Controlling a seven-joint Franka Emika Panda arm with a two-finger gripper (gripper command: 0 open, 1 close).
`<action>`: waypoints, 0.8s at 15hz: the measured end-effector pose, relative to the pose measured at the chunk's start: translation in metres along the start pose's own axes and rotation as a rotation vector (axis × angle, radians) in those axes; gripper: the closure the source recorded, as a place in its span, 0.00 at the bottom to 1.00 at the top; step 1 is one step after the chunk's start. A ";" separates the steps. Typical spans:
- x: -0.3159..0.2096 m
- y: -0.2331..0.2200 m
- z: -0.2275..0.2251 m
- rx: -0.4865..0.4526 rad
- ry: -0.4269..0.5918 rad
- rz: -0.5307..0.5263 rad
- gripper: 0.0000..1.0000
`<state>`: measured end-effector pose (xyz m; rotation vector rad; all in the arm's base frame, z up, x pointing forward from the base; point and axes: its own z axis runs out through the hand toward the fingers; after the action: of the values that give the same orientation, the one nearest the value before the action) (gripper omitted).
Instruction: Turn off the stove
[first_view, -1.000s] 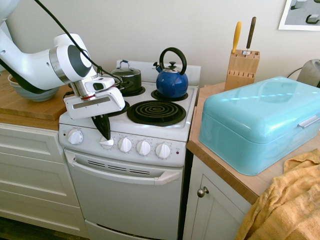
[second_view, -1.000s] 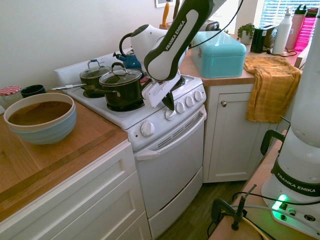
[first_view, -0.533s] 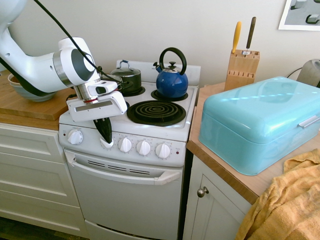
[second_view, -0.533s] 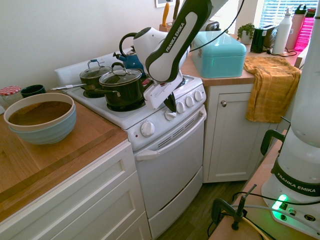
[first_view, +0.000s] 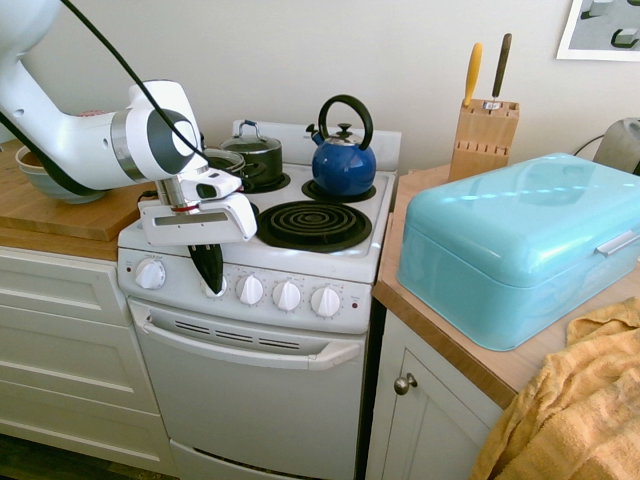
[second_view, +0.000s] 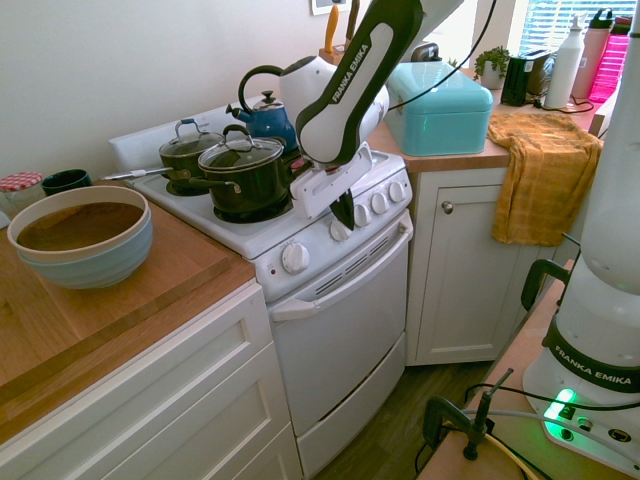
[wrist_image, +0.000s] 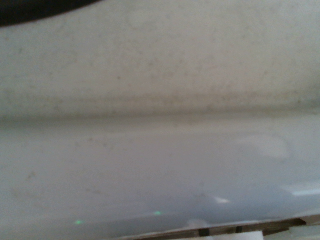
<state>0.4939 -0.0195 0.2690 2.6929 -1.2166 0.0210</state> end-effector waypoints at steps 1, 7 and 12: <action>0.002 0.004 0.001 0.024 -0.012 0.006 1.00; 0.016 0.030 0.002 0.175 -0.154 0.049 1.00; 0.001 0.044 0.009 0.189 -0.219 0.087 1.00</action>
<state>0.4610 -0.0499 0.2670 2.8630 -1.4625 -0.1588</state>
